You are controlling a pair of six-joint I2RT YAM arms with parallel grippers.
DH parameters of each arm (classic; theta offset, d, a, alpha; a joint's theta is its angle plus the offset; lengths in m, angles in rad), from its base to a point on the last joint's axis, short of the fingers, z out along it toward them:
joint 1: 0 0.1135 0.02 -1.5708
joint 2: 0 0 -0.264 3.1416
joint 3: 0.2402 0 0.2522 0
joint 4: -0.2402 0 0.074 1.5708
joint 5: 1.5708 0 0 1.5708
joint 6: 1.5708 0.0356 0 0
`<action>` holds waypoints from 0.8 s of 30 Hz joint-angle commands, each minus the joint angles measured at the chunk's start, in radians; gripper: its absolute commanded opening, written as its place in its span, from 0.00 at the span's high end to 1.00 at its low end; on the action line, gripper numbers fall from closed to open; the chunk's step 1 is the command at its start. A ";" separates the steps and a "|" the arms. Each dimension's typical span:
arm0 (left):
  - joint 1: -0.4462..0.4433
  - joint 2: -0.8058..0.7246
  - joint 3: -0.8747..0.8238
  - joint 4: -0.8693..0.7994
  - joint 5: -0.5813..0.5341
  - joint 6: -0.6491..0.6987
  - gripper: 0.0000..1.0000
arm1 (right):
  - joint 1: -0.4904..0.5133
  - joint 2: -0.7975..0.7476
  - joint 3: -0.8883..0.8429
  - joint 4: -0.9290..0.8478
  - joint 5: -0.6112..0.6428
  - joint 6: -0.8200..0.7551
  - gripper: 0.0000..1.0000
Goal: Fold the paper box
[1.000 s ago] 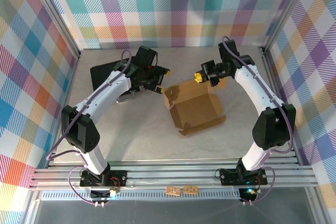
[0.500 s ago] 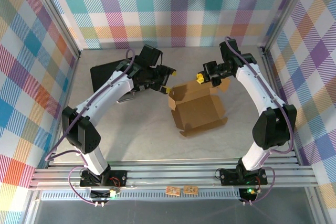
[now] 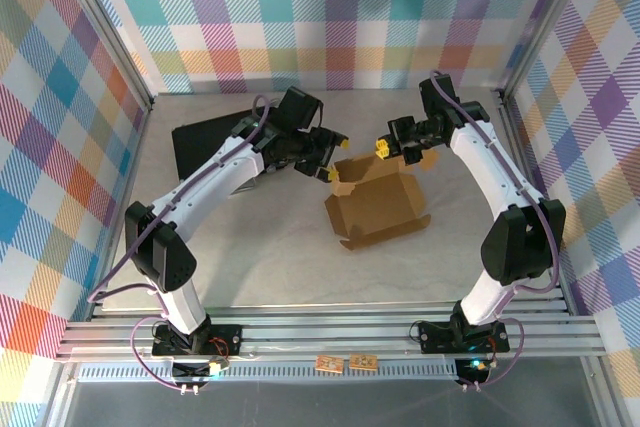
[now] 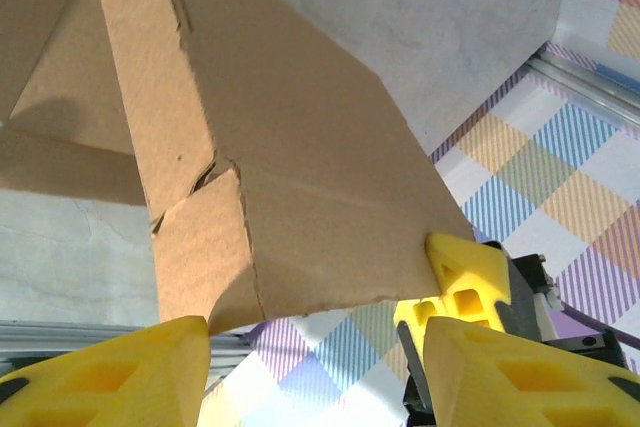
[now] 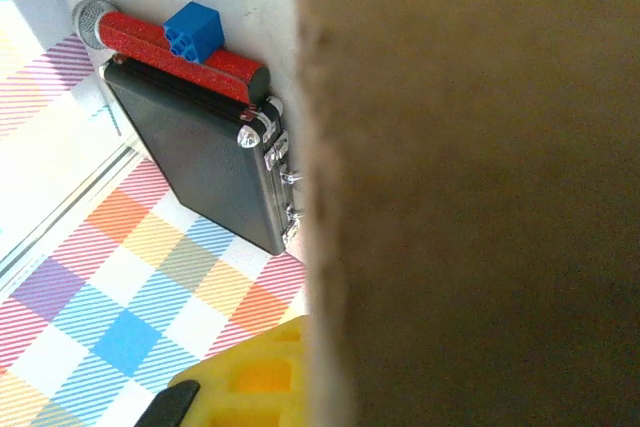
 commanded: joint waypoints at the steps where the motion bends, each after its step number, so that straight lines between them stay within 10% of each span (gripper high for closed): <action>1: -0.014 0.019 0.038 0.015 0.033 -0.026 0.44 | -0.007 -0.001 0.014 -0.008 -0.001 0.025 1.00; 14: -0.007 0.041 0.019 0.030 0.027 -0.027 0.65 | -0.010 -0.009 -0.004 0.008 -0.010 0.022 1.00; 20: 0.026 -0.031 0.037 -0.056 -0.060 0.032 0.28 | -0.033 -0.007 -0.045 0.049 -0.034 0.038 1.00; 24: 0.022 -0.043 -0.079 0.043 0.010 -0.052 0.24 | -0.038 0.007 -0.015 0.037 -0.040 0.050 1.00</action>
